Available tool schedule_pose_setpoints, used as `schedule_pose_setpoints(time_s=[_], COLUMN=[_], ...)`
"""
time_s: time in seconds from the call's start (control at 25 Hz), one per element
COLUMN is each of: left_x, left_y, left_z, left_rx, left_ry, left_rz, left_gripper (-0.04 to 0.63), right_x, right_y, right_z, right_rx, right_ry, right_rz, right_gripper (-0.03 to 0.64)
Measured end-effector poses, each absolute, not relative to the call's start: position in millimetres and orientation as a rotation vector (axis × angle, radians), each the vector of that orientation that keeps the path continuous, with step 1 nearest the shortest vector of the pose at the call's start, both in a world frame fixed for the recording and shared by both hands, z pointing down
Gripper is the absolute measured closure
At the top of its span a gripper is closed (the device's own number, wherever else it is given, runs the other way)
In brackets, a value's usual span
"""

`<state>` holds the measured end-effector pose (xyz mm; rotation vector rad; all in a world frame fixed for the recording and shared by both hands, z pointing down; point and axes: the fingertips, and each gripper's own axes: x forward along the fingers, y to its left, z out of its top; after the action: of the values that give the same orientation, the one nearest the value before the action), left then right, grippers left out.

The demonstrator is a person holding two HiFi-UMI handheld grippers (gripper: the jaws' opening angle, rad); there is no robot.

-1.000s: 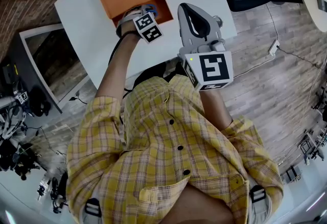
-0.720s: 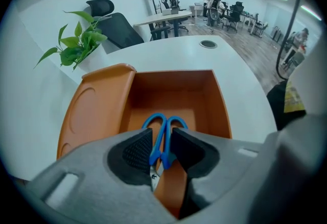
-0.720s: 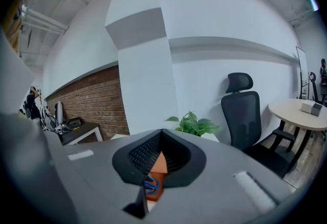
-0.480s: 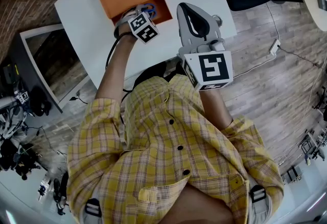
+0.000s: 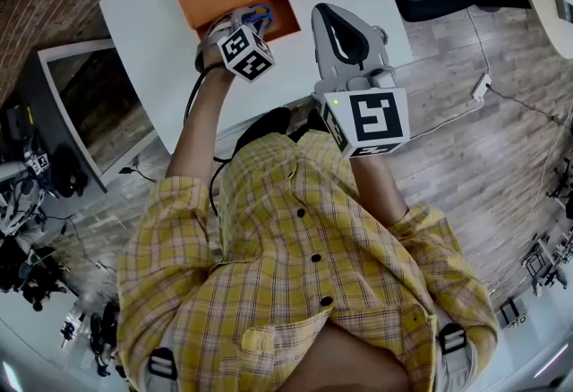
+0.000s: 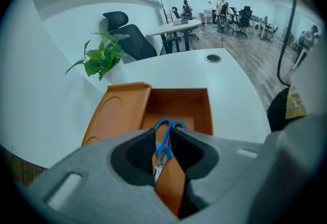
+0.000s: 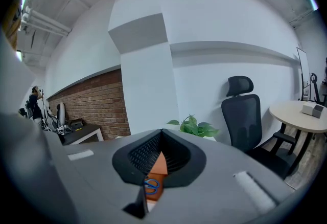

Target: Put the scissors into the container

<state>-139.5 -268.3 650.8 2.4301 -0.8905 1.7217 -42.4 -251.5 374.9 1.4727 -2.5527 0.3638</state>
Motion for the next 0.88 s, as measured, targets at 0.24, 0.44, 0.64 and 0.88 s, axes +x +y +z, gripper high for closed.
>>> schedule_pose_setpoints(time_s=[0.24, 0.44, 0.64, 0.88], left_x=[-136, -130, -124, -120], left_y=[-266, -259, -250, -241], left_z=[612, 577, 545, 507], left_rx=[2.483, 2.52, 2.542, 2.542], left_ry=[-1.043, -1.147, -1.227, -1.345], left_rz=[1.673, 1.621, 1.521, 1.375], left_gripper=[0.53, 0.591, 0.592, 0.592], right_x=[-43, -43, -42, -43], right_y=[-243, -235, -225, -214], right_z=[368, 359, 351, 343], right_rx=[1.446, 1.414, 1.399, 1.36], right_ry=[-2.581, -2.617, -2.638, -2.673], right_rz=[0.348, 0.319, 0.302, 0.277], right_gripper=[0.611, 0.611, 0.611, 0.611])
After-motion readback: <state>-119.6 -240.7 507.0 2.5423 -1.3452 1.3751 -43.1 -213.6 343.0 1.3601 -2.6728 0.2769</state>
